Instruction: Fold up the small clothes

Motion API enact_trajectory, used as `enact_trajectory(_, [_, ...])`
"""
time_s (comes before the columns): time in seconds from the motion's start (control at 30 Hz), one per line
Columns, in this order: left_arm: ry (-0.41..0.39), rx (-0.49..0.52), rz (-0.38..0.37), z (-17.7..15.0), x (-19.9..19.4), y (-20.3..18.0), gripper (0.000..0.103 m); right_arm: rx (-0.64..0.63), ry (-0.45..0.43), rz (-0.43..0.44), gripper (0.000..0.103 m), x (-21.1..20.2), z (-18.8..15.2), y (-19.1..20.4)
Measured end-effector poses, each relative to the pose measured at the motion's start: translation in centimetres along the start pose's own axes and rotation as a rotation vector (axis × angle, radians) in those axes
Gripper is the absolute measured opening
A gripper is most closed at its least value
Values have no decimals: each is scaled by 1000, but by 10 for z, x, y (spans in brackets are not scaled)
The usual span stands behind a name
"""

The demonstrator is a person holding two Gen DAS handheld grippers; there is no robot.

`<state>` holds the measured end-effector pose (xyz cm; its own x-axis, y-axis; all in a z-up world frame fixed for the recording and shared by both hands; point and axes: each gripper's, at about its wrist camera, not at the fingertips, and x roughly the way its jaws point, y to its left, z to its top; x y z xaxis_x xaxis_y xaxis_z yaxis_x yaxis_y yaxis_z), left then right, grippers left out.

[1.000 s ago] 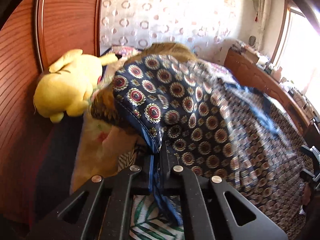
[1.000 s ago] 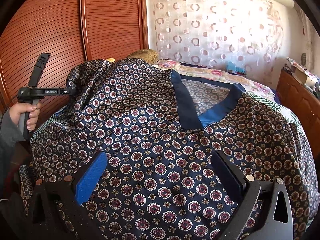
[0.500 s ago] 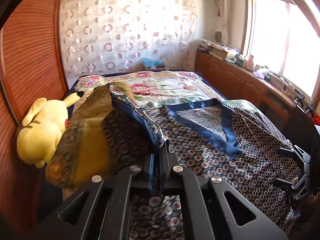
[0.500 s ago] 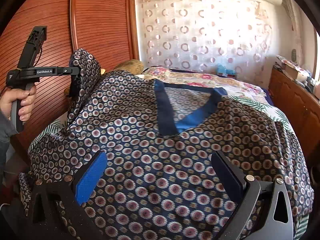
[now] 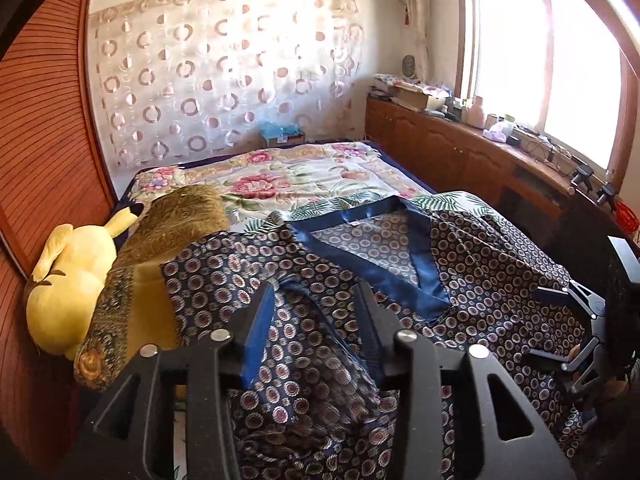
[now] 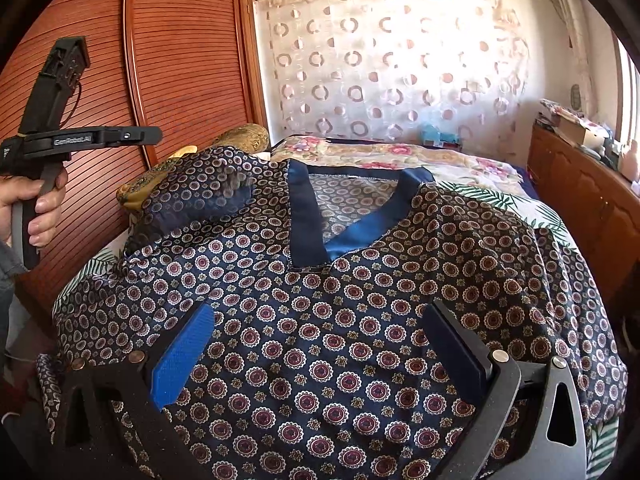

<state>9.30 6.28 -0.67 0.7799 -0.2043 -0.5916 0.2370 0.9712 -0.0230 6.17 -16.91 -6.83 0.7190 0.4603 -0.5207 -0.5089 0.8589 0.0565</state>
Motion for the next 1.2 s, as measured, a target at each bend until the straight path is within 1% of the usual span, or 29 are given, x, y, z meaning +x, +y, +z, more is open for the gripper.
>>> enact_trajectory(0.03, [0,-6,13,-4,-2,4,48,1,0,1,103,0,1,-1])
enact_trajectory(0.07, [4,-13,25,-8,-3,7,54,2,-2,0,103,-1,1,-1])
enact_trajectory(0.1, [9,-23,36,-14,-4,12,58,3,-2,-1,103,-1,2,-3])
enact_trajectory(0.27, [55,-84,61,-46,1,29,59,-6,-10,-37,103,-9,0,-15])
enact_trajectory(0.33, [69,-102,60,-58,4,32,74,-6,-9,-48,103,-14,-2,-25])
enact_trajectory(0.37, [72,-110,54,-61,6,32,84,-1,-9,-60,103,-18,-3,-31])
enact_trajectory(0.4, [76,-118,43,-65,9,33,86,2,-10,-73,103,-21,-4,-37])
enact_trajectory(0.47, [89,-124,37,-70,14,31,86,5,-9,-109,103,-29,-7,-50])
enact_trajectory(0.57, [99,-124,57,-75,21,21,86,18,-11,-159,103,-42,-10,-75])
enact_trajectory(0.67, [112,-120,47,-77,26,11,86,49,-16,-208,102,-56,-14,-104])
enact_trajectory(0.8, [130,-100,27,-79,31,-3,86,93,0,-271,98,-69,-21,-143])
enact_trajectory(0.87, [143,-89,14,-81,34,-11,86,113,24,-295,94,-71,-24,-159])
enact_trajectory(1.0, [169,-66,-4,-83,42,-23,86,155,65,-315,85,-71,-26,-185])
enact_trajectory(1.07, [191,-56,-7,-85,48,-28,86,180,95,-307,73,-66,-24,-196])
enact_trajectory(1.1, [201,-50,-7,-87,51,-31,86,196,121,-299,63,-62,-27,-200])
enact_trajectory(1.13, [211,-42,-7,-87,54,-32,86,208,135,-297,61,-62,-28,-202])
enact_trajectory(1.2, [231,-27,4,-90,59,-34,86,225,142,-289,61,-60,-31,-207])
